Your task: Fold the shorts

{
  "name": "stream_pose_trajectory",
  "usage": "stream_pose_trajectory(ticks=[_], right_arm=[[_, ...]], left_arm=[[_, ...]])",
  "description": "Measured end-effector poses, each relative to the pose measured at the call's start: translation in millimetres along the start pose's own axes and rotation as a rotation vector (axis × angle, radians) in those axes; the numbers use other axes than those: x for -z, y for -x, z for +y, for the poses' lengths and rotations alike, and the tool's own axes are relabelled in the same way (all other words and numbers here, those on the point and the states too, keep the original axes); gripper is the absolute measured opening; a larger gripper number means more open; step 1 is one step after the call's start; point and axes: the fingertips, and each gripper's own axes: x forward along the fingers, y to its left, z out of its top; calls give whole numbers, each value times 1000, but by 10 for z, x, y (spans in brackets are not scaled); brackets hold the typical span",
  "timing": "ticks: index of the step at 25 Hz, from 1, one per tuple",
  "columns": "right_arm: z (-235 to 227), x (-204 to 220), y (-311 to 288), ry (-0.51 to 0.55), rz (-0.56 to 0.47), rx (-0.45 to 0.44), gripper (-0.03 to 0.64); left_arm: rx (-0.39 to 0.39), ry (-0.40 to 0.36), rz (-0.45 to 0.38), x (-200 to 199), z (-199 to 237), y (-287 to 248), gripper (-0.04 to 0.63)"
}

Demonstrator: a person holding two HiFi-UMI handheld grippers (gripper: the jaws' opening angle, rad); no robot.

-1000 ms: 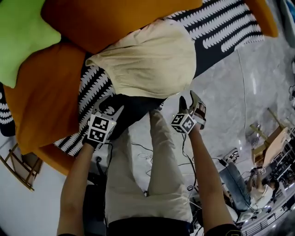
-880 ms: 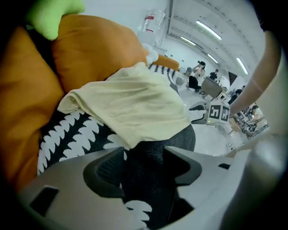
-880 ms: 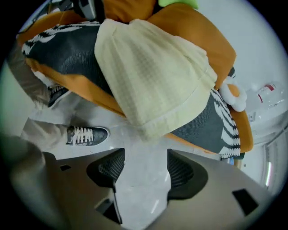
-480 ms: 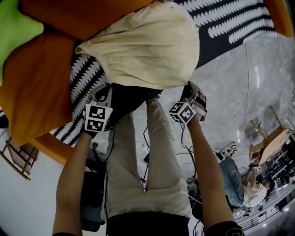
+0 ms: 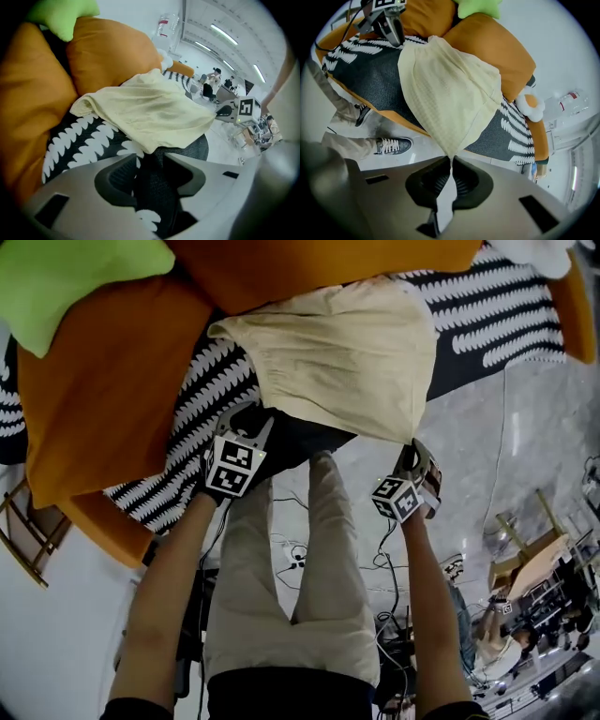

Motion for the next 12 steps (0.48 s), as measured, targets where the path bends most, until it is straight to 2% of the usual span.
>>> stream_pose_trajectory(ticks=[1,2,3,4,5,12], right_arm=[[-42,-61,-19,4,3,-1,29],[-70,-106,2,8,6,0,29],[-82,-133,55,11,9,3,29],[-79,-142,126,15,12,5,29],[-65,-138,199,20,14,7,29],[-281,47,380,87,24,-21,29]], left_arm=[[8,4,-2,-112,49,-71,204],[6,1,-11,-204,83,-94,206],[-4,-1,-26,-270,104,-68,183],[-14,5,-45,-303,111,-5,100],[-15,15,-62,-302,100,74,58],[79,12,-61,-120,-290,587,34]])
